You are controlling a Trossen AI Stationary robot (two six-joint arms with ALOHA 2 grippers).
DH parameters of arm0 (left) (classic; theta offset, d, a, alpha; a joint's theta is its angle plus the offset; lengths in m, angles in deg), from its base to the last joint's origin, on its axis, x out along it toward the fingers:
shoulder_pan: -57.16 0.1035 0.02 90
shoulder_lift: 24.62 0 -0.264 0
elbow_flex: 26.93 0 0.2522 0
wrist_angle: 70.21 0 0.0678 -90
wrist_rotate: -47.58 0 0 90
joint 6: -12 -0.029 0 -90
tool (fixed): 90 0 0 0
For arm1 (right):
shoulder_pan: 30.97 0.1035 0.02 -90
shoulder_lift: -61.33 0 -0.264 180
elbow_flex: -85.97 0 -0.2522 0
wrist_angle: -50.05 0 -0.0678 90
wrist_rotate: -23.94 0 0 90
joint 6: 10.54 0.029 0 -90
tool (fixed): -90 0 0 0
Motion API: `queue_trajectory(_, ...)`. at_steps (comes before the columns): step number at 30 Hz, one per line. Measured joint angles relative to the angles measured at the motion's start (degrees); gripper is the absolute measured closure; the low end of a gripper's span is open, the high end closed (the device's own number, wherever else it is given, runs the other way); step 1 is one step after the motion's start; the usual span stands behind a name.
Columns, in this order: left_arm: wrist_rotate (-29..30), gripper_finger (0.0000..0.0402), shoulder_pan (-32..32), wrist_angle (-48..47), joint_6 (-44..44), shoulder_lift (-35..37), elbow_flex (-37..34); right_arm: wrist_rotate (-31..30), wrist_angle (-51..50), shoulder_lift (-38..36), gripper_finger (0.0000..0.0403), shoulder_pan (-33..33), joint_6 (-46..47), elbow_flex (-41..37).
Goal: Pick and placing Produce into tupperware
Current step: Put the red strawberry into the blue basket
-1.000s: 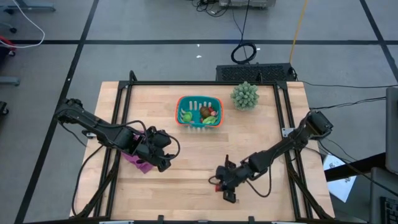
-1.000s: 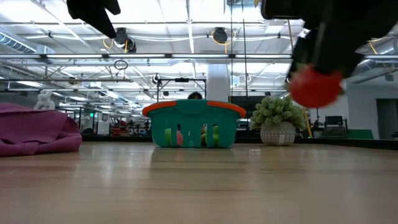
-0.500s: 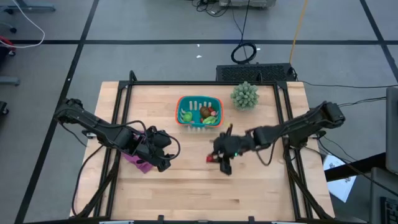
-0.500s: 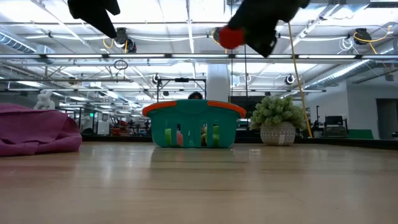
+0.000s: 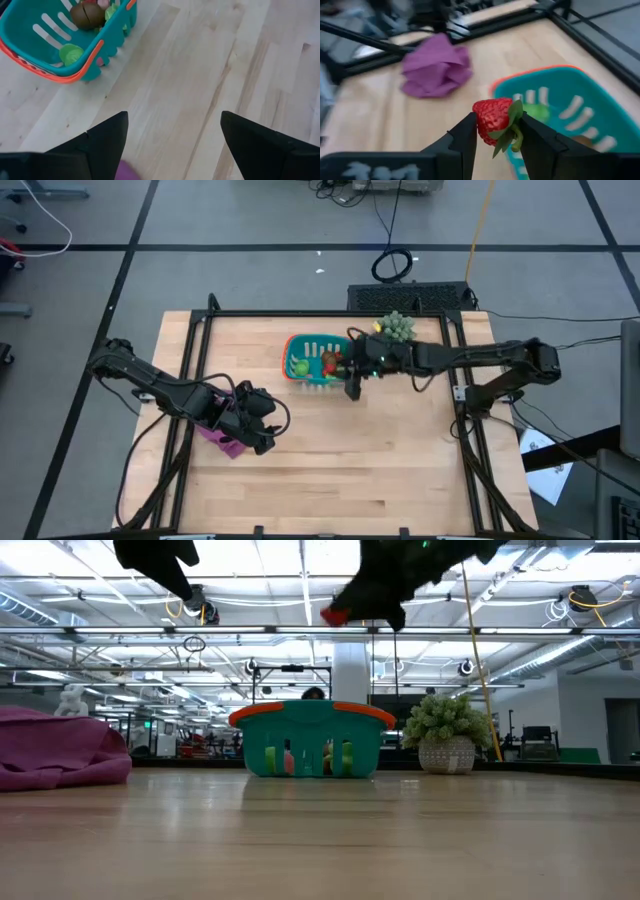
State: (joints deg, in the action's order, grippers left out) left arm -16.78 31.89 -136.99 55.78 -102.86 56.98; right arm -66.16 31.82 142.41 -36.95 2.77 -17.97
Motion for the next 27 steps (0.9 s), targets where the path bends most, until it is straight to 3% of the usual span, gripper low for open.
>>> queue_trajectory(9,0.0,0.0078,0.0,0.2,-0.2,0.0,0.0,0.5,-0.1,4.9,0.0282,-8.6,-1.0,0.0)
queue_trajectory(13,0.1,0.0078,0.0,0.2,-1.1,0.0,0.0,4.7,0.0,7.6,0.0282,-11.2,-1.2,0.0)
queue_trajectory(27,0.5,0.0078,0.0,0.2,-1.6,0.0,0.0,7.9,0.3,15.6,0.0282,-14.9,-1.2,0.0)
